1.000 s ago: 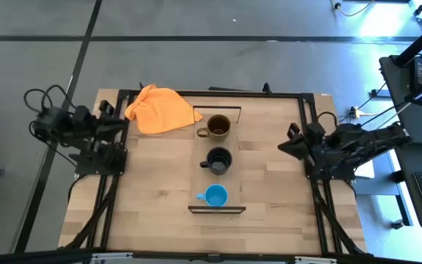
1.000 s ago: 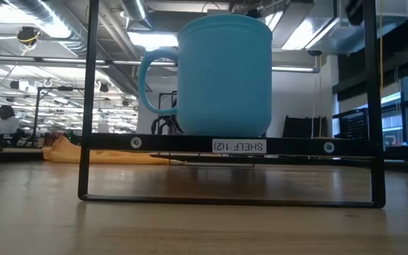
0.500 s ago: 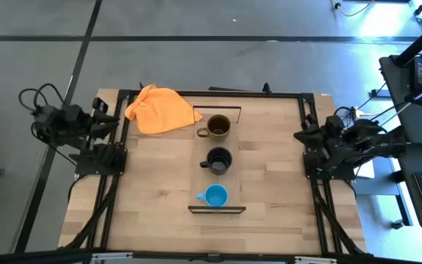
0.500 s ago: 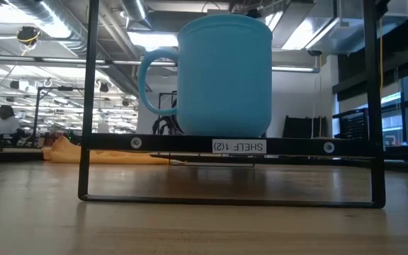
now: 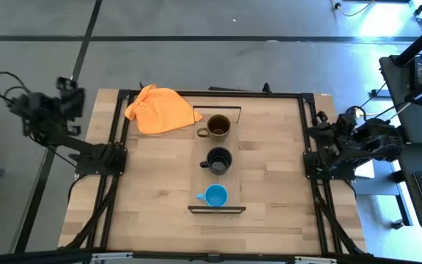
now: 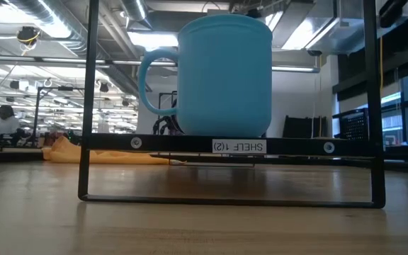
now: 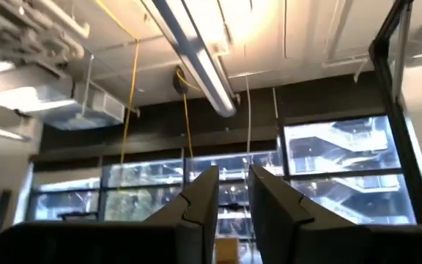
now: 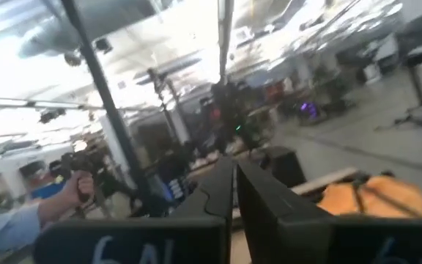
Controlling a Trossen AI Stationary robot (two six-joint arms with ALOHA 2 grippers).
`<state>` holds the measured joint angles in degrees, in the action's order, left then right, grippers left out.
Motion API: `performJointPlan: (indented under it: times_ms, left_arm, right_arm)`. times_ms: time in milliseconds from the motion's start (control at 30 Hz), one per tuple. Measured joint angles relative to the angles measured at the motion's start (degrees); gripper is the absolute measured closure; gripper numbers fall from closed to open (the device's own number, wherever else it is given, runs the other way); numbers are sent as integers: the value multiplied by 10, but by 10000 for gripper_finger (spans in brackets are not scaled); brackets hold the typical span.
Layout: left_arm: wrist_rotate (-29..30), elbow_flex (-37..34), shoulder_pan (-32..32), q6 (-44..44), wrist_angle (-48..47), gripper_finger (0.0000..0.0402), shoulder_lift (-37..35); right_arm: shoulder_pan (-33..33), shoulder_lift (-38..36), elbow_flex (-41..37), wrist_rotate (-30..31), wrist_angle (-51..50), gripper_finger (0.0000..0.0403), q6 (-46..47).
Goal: Stack small to large cups/mugs on shelf
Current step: Return to Home Position
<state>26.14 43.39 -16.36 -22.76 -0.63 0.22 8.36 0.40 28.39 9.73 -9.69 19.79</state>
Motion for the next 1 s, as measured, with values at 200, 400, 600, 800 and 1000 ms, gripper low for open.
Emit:
performJointPlan:
  times_ms: [200, 400, 600, 800, 1000]
  left_arm:
    - [32, 98, 0, -37, -78, 331, 0]
    - [-60, 92, -20, 84, -199, 331, 0]
    - [-129, -35, -20, 128, -59, 331, 0]
    - [-143, -137, -20, 171, 57, 331, 0]
    - [-180, -239, -20, 201, 224, 331, 0]
  right_arm:
    - [0, -2, 34, 66, 8, 380, -38]
    - [0, -2, 6, 59, 21, 380, -5]
    - [0, -2, -89, 28, 199, 380, -21]
    - [0, -2, -162, 9, 298, 380, -3]
    - [0, -2, -184, 7, 328, 380, 11]
